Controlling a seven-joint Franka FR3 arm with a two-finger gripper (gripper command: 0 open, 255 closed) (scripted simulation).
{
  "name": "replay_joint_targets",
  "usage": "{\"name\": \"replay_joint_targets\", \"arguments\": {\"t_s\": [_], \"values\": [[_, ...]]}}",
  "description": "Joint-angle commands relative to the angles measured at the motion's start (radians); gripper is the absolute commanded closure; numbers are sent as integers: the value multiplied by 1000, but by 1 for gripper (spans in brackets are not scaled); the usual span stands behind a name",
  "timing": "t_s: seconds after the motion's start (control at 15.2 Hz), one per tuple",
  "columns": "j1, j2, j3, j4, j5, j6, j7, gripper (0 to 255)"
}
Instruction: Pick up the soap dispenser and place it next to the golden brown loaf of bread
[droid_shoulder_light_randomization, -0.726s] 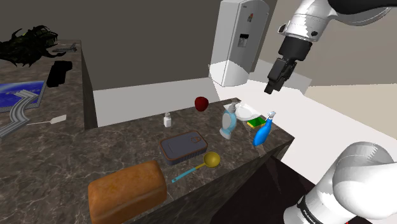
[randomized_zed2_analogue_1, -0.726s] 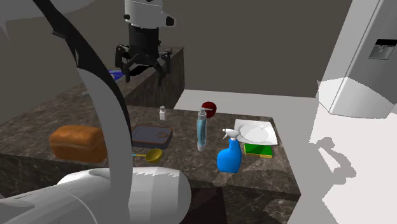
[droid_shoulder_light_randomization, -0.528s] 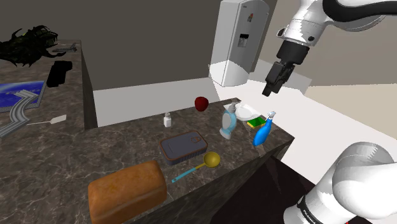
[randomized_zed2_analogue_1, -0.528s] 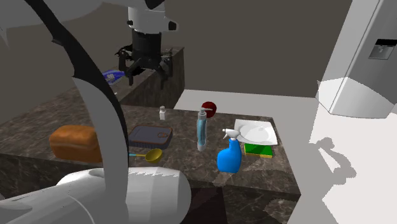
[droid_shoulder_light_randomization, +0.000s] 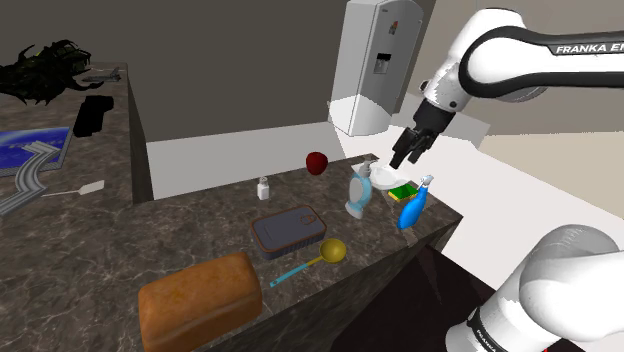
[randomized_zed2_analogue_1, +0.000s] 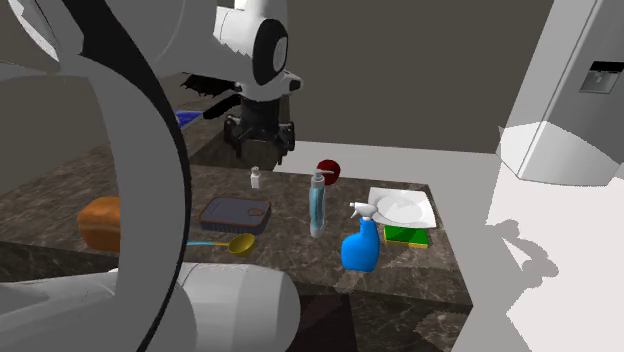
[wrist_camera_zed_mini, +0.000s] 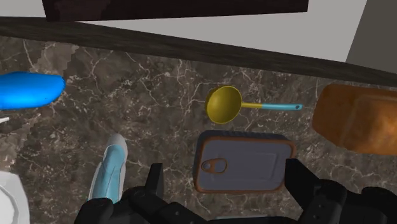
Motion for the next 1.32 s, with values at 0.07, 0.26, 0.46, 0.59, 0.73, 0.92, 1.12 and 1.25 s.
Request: {"name": "replay_joint_targets", "arguments": {"t_s": [0.07,0.26,0.46,0.59,0.73,0.92,1.12,1.25], "values": [[-14,62,-9,-46,-3,152,1,0],[-29,136,-28,-83,-5,302,-7,0],[-38,229,-51,-103,1,454,-20,0],[-39,299,-69,-107,12,554,-32,0],[-34,375,-91,-104,32,652,-50,0],[-12,496,-134,-84,89,791,-96,0],[39,624,-192,-45,213,914,-191,0],[81,709,-228,-5,358,975,-303,0]]}}
